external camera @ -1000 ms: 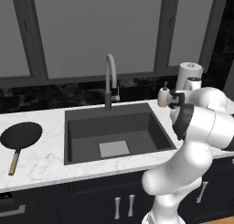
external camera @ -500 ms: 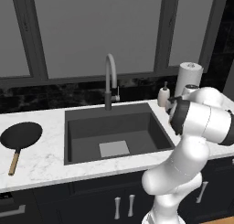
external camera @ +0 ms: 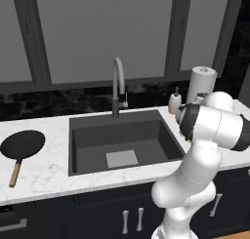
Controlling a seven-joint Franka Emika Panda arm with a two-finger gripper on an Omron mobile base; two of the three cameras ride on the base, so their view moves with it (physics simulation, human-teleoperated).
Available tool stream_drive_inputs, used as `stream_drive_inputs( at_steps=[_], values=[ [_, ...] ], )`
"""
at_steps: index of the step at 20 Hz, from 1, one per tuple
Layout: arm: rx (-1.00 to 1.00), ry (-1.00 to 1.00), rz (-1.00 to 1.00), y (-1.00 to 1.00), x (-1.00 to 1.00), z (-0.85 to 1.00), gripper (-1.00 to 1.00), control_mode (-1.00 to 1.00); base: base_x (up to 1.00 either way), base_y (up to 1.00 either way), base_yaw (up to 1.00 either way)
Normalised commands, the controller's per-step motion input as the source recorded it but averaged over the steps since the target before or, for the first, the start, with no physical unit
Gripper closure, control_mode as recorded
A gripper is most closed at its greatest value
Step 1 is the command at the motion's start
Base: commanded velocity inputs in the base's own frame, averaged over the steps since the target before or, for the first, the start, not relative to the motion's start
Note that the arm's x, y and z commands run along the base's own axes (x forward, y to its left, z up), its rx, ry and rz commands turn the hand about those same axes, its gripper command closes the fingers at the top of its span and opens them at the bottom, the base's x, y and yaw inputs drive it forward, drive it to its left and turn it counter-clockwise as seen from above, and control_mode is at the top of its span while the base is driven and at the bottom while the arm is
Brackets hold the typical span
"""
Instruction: Pick the pan and sponge and place them into the sink. Then turn on the water.
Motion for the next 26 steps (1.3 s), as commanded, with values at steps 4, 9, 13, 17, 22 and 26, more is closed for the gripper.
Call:
stream_drive_inputs(
  at_steps=[4, 9, 13, 17, 22, 26],
  values=[
    [0.00, 0.00, 0.00, -0.10, 0.16, 0.00, -1.00, -1.00, 0.00, 0.00, 0.00],
    [0.00, 0.00, 0.00, -0.06, 0.04, 0.00, -1.00, -1.00, 0.00, 0.00, 0.00],
    [0.00, 0.00, 0.01, 0.00, 0.00, -0.02, -1.00, -1.00, 0.00, 0.00, 0.00],
    [0.00, 0.00, 0.01, 0.00, 0.00, -0.12, -1.00, -1.00, 0.00, 0.00, 0.00],
    [0.00, 0.00, 0.02, 0.00, 0.00, -0.22, -1.00, -1.00, 0.00, 0.00, 0.00],
    [0.00, 0.00, 0.02, 0.00, 0.00, -0.24, -1.00, -1.00, 0.00, 0.00, 0.00]
  ],
)
